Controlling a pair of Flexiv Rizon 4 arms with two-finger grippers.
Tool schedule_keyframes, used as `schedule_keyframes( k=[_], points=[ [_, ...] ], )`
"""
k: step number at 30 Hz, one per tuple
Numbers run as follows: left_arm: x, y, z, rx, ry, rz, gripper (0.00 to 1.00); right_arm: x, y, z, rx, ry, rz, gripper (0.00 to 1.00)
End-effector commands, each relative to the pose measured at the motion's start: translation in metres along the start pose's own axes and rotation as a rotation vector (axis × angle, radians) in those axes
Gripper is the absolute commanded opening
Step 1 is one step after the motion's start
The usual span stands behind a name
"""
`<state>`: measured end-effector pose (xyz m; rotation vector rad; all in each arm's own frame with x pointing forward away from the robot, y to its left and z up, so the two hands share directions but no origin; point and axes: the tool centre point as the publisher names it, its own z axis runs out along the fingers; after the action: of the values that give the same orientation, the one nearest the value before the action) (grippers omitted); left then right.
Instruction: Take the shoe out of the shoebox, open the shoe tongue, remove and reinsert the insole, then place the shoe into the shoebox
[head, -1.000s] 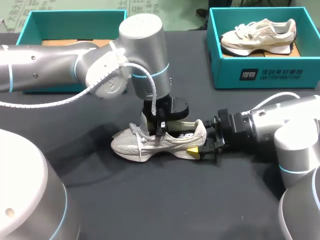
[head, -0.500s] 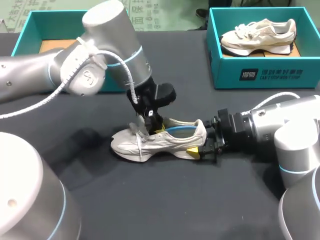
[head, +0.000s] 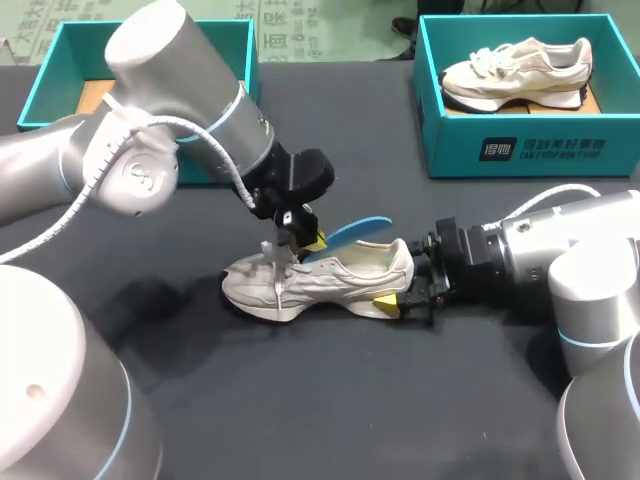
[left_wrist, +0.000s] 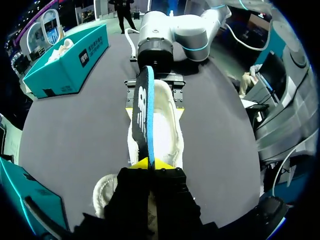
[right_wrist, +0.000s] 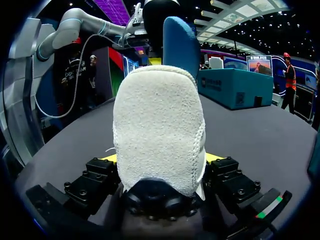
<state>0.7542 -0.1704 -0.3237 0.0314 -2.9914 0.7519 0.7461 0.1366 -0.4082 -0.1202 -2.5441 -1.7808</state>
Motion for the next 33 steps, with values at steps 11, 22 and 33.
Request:
schedule_keyframes(
  k=[11,22,33],
  points=[
    [0.01,-0.041,0.009,-0.11,-0.163,-0.002,0.0,0.002,-0.002,0.003,0.005,0.0,0.0,0.0],
    [0.016,-0.045,0.01,-0.134,-0.21,0.01,0.48,0.002,-0.002,0.003,0.005,0.0,0.0,0.0],
    [0.028,-0.054,0.003,-0.129,-0.353,0.017,0.64,0.002,-0.002,0.003,0.005,0.0,0.0,0.0]
  ],
)
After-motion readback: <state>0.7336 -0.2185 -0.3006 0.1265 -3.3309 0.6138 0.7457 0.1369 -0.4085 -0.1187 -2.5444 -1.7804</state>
